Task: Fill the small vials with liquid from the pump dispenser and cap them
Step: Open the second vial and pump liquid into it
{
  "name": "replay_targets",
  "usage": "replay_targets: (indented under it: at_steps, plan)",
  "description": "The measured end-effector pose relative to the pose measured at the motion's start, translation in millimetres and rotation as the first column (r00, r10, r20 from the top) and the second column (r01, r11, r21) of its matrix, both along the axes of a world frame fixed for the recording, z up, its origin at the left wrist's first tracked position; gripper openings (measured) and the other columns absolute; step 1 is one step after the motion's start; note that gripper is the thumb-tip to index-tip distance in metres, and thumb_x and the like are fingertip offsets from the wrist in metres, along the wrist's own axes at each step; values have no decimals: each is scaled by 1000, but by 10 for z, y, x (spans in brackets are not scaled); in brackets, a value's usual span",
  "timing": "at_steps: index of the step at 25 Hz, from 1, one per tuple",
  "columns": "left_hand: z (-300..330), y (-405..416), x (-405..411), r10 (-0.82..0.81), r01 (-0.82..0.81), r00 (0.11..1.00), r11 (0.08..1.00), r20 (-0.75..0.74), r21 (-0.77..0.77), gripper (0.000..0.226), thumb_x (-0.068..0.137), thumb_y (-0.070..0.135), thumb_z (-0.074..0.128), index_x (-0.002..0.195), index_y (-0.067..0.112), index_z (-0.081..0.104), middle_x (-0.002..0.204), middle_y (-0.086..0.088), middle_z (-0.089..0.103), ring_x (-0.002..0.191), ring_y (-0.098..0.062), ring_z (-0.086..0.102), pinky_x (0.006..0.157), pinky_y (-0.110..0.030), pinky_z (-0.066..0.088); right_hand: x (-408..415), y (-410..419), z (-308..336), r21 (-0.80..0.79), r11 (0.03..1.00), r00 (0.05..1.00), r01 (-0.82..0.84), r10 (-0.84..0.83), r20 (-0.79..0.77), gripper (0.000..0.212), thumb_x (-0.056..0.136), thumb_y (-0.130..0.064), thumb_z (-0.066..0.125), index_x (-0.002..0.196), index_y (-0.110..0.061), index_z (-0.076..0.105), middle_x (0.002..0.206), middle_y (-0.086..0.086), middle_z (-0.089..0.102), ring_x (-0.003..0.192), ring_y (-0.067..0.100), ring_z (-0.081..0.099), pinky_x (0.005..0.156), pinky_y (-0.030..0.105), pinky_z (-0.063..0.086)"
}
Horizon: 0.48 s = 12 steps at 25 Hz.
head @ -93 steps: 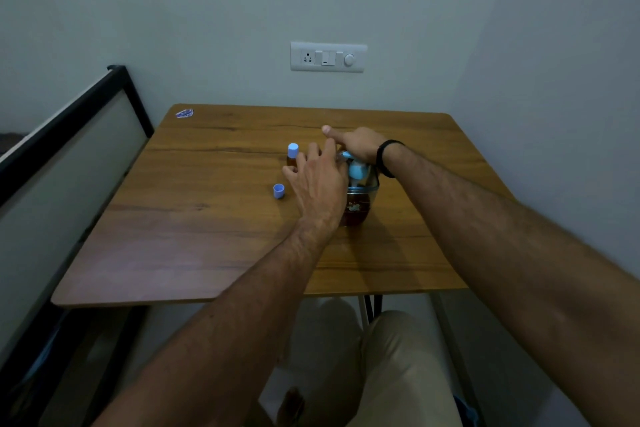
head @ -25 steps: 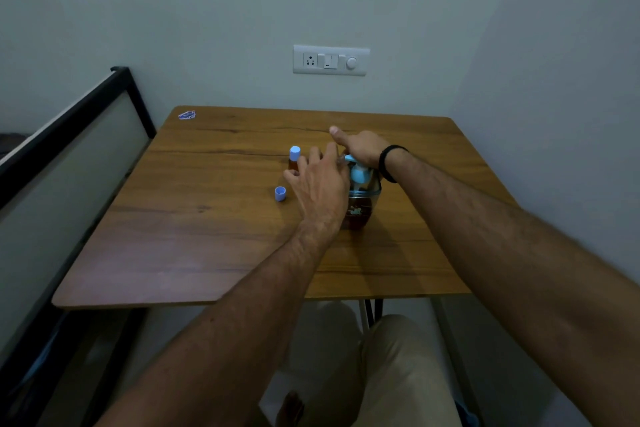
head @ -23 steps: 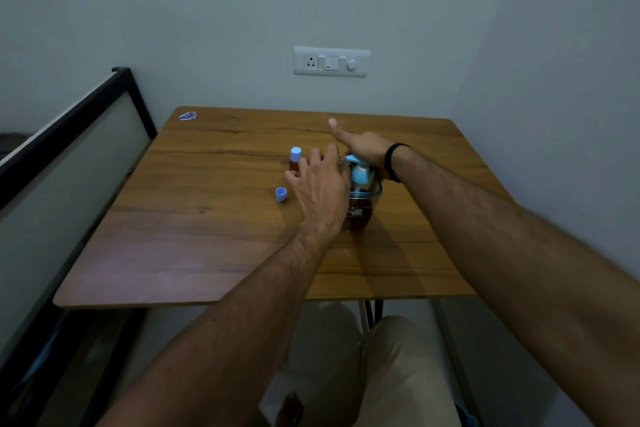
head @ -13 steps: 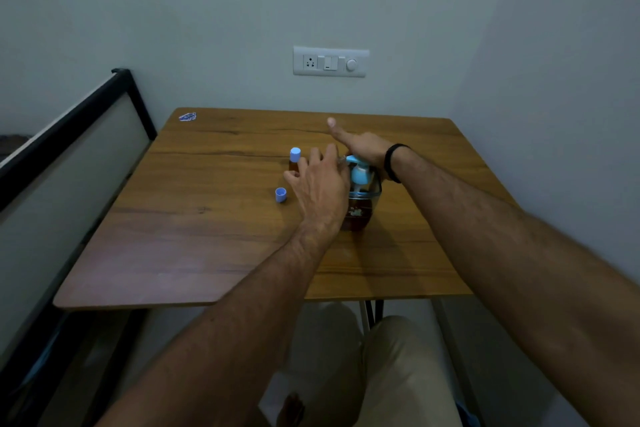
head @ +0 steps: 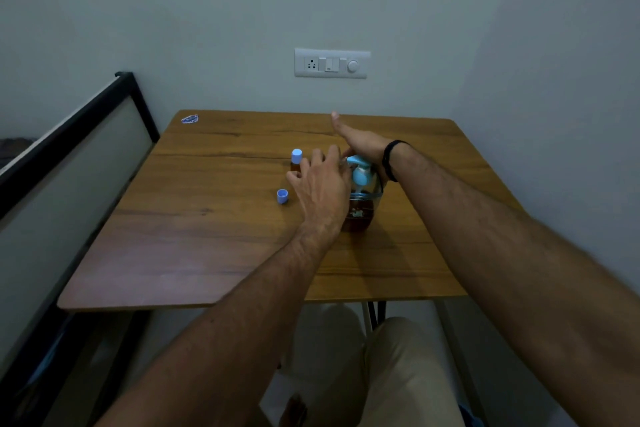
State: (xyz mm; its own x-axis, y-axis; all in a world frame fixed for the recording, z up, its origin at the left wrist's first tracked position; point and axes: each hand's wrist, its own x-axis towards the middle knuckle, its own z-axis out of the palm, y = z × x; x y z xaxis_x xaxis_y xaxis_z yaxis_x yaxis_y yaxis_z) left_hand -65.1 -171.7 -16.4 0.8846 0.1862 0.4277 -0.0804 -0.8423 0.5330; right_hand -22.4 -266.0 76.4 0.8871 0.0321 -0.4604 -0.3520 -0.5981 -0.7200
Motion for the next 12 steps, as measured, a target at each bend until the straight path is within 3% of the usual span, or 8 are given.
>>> replay_targets:
  at_steps: [3,6,8,12]
  plan:
    - [-18,10,29,-4,4,1000,1000,-4,1,14,101,38,52,108,27,55,99,5,54,95,-16,48,87,-42,39,63,53,-57,-39,997,994,64,-61,89,91,88,-87,22,103,-10,68,118,11,62,103,29,60,98,47,46]
    - [-39,12,44,-22,22,1000,1000,-2,0,12,100,37,52,107,26,54,98,6,51,93,-15,47,85,-39,37,80,81,-130,-109,992,982,58,-37,183,91,96,-78,19,115,-5,69,112,12,61,90,24,56,83,37,41]
    - [-42,-2,33,-28,28,1000,1000,4,-4,12,100,36,52,106,26,54,97,6,51,92,-15,46,84,-37,35,95,93,-167,-162,986,974,46,-8,226,88,98,-75,19,109,-5,71,106,10,63,77,18,55,77,36,39]
    - [-40,14,19,-14,14,1000,1000,12,-25,11,100,36,51,103,26,54,95,6,52,91,-15,47,86,-40,38,80,75,-80,-158,987,985,0,27,168,91,94,-80,23,116,-6,69,110,10,65,89,24,59,82,38,42]
